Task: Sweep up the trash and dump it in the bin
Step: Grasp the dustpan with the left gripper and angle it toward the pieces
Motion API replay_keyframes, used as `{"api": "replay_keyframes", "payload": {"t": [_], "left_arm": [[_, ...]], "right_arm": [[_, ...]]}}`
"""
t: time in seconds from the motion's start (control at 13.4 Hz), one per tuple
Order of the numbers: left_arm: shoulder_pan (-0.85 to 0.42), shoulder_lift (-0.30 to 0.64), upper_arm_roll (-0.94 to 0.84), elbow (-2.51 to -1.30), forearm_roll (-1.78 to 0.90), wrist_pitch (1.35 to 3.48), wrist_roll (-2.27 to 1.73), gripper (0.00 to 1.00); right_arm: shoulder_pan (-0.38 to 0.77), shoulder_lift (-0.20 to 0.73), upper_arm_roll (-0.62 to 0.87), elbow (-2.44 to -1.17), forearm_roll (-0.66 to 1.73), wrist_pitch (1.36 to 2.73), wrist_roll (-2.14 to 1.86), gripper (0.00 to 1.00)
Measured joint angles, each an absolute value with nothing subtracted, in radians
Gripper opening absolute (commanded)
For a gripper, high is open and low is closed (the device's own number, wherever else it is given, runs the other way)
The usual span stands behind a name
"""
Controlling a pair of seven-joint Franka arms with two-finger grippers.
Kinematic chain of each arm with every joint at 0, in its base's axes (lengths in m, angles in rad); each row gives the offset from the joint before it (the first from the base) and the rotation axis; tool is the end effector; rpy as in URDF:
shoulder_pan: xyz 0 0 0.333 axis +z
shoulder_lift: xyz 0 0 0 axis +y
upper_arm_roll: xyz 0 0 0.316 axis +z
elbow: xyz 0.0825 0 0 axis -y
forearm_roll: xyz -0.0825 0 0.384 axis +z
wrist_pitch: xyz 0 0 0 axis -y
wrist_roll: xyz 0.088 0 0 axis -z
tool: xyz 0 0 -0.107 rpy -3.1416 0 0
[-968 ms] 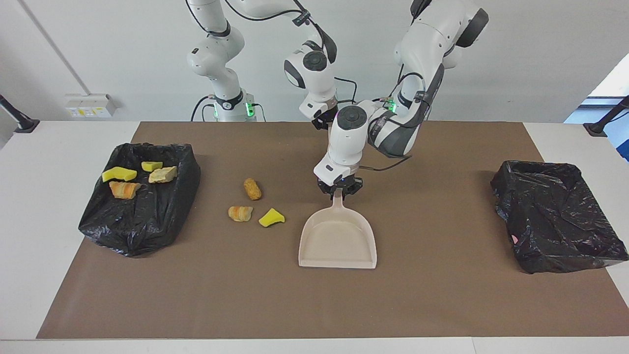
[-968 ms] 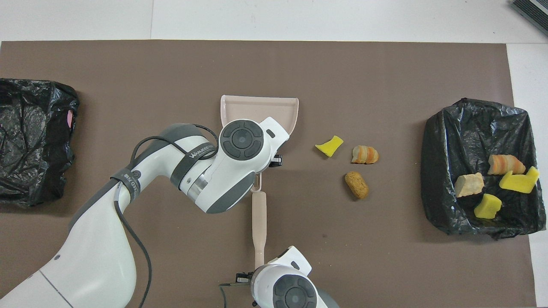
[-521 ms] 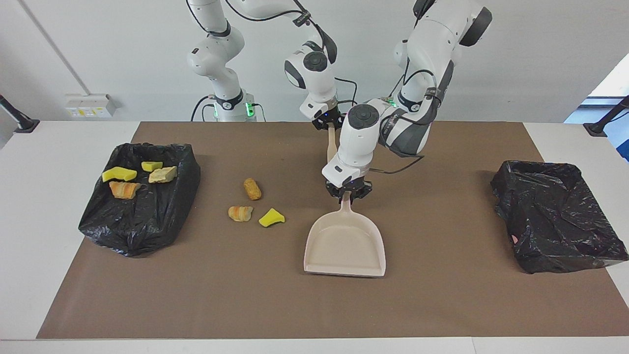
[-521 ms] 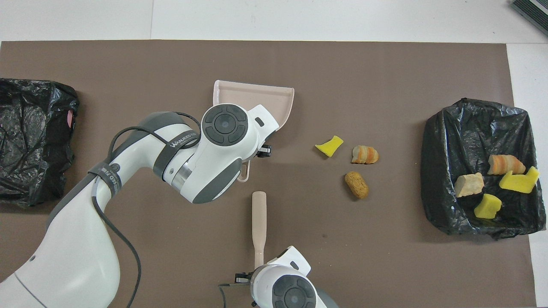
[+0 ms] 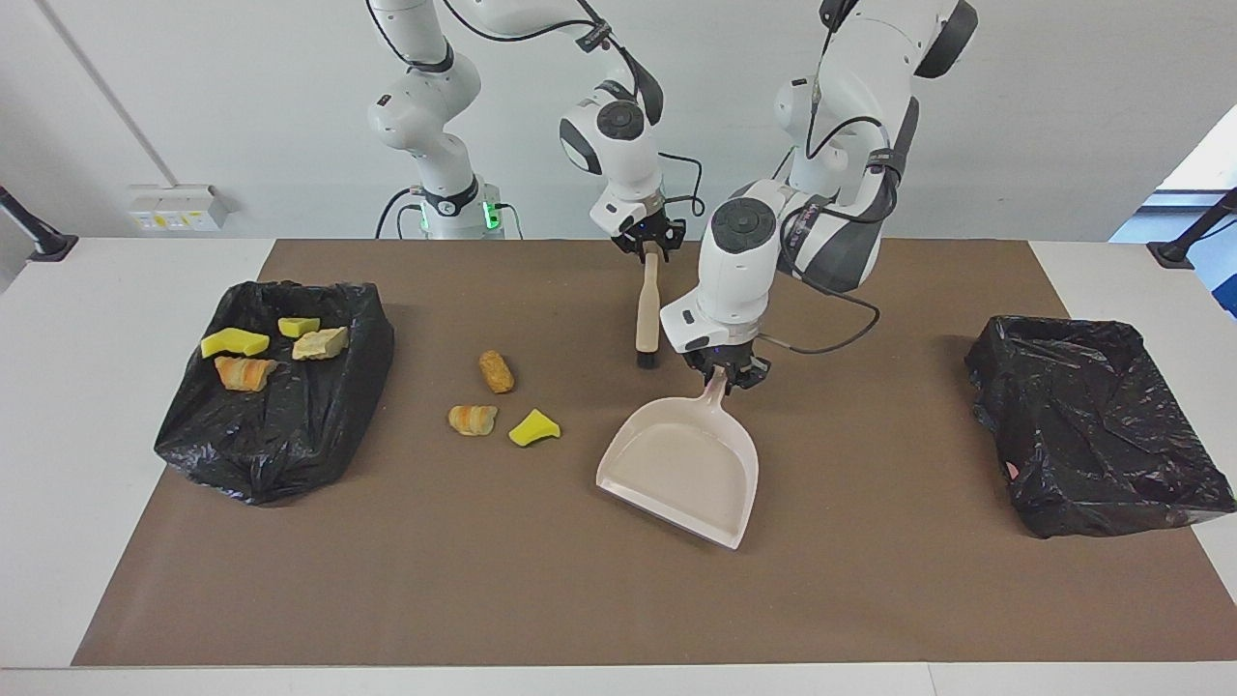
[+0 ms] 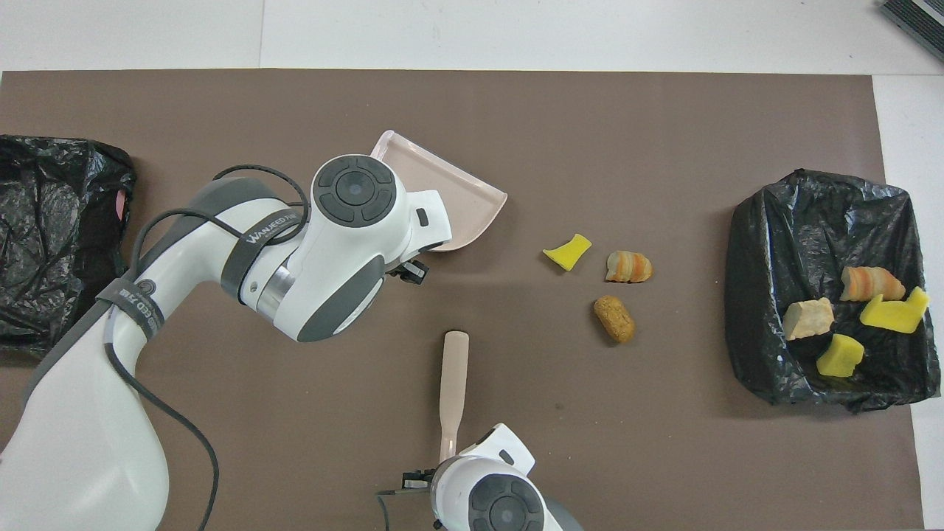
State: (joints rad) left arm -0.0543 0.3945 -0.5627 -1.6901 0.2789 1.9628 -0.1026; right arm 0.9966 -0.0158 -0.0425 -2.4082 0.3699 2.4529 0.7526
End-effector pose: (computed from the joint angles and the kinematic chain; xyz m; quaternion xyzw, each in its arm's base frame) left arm 0.5564 -0.3289 0.3926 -0.9547 0.2953 0.0170 0.0315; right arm 0.2855 0.4028 0.3238 -0.9914 0.0389 0.0720 0.1022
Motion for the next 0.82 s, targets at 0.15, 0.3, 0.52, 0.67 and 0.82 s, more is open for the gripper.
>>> {"api": "replay_keyframes", "payload": {"t": [0.15, 0.3, 0.52, 0.67, 0.82], "left_arm": [[-0.037, 0.391, -0.563, -1.69, 0.291, 1.953, -0.008, 0.02], [-0.03, 0.39, -0.562, -1.69, 0.306, 1.949, 0.103, 0.01], [-0.028, 0.39, -0.561, -1.69, 0.34, 1.949, 0.263, 0.0], [-0.025, 0.389, -0.561, -1.69, 0.383, 1.949, 0.401, 0.0], [-0.017, 0.389, -0.561, -1.69, 0.393, 1.949, 0.481, 0.0]], "right_arm": [[0.997, -0.016, -0.042, -2.407, 0.37, 2.453, 0.752, 0.57], [0.997, -0.015, -0.042, -2.404, 0.37, 2.453, 0.752, 0.58], [0.988, -0.014, -0.043, -2.387, 0.37, 2.453, 0.751, 0.58], [0.983, -0.013, -0.046, -2.382, 0.37, 2.453, 0.748, 0.58], [0.969, -0.012, -0.046, -2.382, 0.37, 2.453, 0.742, 0.56]]}}
